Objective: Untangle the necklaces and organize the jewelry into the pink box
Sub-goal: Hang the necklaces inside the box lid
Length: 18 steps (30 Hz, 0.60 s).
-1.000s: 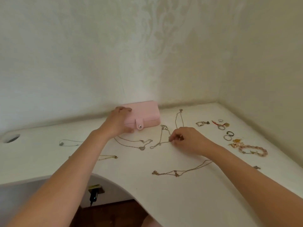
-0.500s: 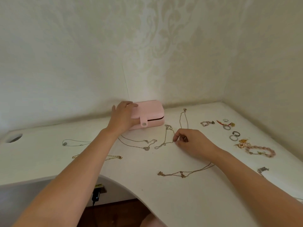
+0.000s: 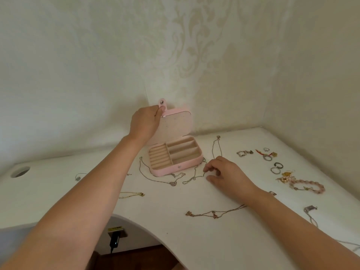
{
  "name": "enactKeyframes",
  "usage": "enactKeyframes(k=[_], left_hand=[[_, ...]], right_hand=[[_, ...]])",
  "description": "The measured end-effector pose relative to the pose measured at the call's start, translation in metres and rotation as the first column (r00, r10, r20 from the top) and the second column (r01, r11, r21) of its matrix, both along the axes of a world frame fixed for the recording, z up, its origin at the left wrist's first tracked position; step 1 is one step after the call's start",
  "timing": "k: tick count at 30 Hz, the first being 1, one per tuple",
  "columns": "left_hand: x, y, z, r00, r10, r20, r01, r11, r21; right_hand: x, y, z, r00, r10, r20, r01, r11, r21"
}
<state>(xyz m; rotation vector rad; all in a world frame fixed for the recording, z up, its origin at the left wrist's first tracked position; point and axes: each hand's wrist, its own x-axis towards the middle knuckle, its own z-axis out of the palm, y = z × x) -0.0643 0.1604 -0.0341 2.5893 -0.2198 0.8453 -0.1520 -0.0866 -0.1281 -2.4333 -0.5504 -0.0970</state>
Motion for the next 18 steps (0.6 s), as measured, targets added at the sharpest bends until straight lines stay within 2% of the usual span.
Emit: enactKeyframes(k=[3, 8, 12, 18], left_hand=[[0.0, -0.003, 0.012, 0.993, 0.09, 0.079, -0.099, 0.988, 0.115], [0.005, 0.003, 0.028, 0.989, 0.123, 0.086, -0.13, 0.989, 0.077], [0.006, -0.002, 0.031, 0.987, 0.144, 0.072, -0.146, 0.989, 0.021], [0.012, -0.015, 0.043, 0.992, 0.103, 0.071, -0.099, 0.993, -0.057]], right_hand=[[0.001, -0.001, 0.001, 0.996, 0.063, 0.063, -0.054, 0.988, -0.148], [-0.001, -0.007, 0.006, 0.988, 0.152, 0.029, -0.135, 0.936, -0.325], [0.003, -0.028, 0.023, 0.995, 0.076, -0.064, -0.098, 0.878, -0.469], [0.007, -0.063, 0.028, 0.981, -0.108, -0.162, 0.021, 0.886, -0.462]])
